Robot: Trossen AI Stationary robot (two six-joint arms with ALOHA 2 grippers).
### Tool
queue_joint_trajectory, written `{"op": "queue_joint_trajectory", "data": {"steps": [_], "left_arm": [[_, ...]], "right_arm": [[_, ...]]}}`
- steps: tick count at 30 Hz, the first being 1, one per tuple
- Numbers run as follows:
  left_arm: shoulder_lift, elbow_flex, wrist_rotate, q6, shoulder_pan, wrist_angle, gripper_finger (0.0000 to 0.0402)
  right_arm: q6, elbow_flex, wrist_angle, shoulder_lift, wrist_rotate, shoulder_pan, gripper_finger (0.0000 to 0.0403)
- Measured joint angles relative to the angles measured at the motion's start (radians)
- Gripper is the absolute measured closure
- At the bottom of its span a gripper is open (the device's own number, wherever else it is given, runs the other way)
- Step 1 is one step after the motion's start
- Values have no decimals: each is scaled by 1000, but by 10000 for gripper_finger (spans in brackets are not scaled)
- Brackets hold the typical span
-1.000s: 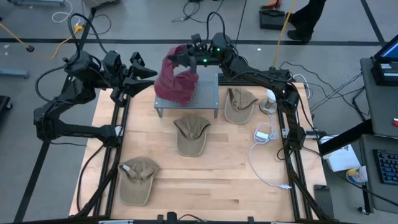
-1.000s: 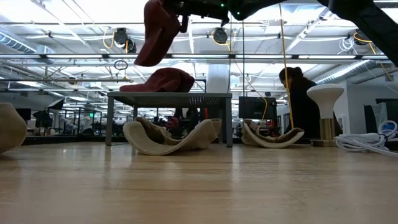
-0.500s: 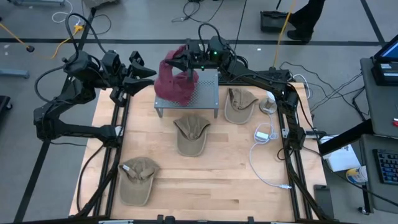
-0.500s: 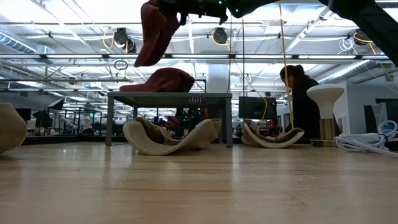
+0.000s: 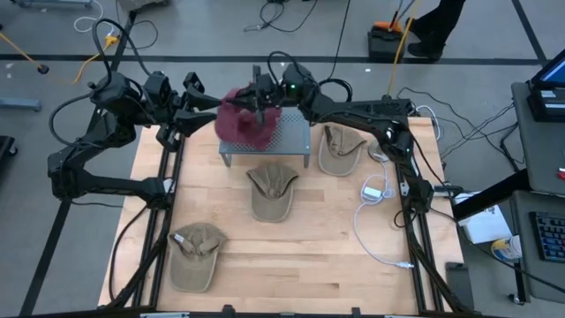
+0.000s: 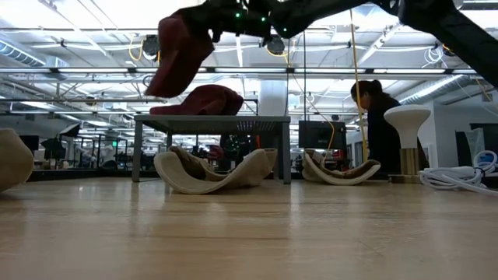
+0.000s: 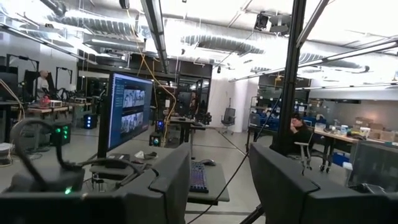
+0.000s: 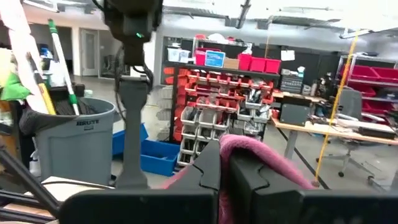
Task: Pick & Place hat
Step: Stack the dark red cap on the dark red cap on the shelf
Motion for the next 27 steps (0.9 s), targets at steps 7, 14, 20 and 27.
{"op": "queue_joint_trajectory", "data": {"steps": [7, 14, 20, 27], "left_arm": [[0, 0, -2, -7, 0, 0, 252], [5, 0, -4, -6, 0, 0, 252], [6, -1, -8, -3, 0, 0, 252], [6, -1, -15, 0, 0, -1, 241]], "right_arm": [[39, 0, 5, 5, 72, -21, 403], [253, 1, -54, 2, -22, -72, 403], [259, 1, -151, 3, -28, -73, 403], [317, 1, -224, 3, -9, -80, 402]]}}
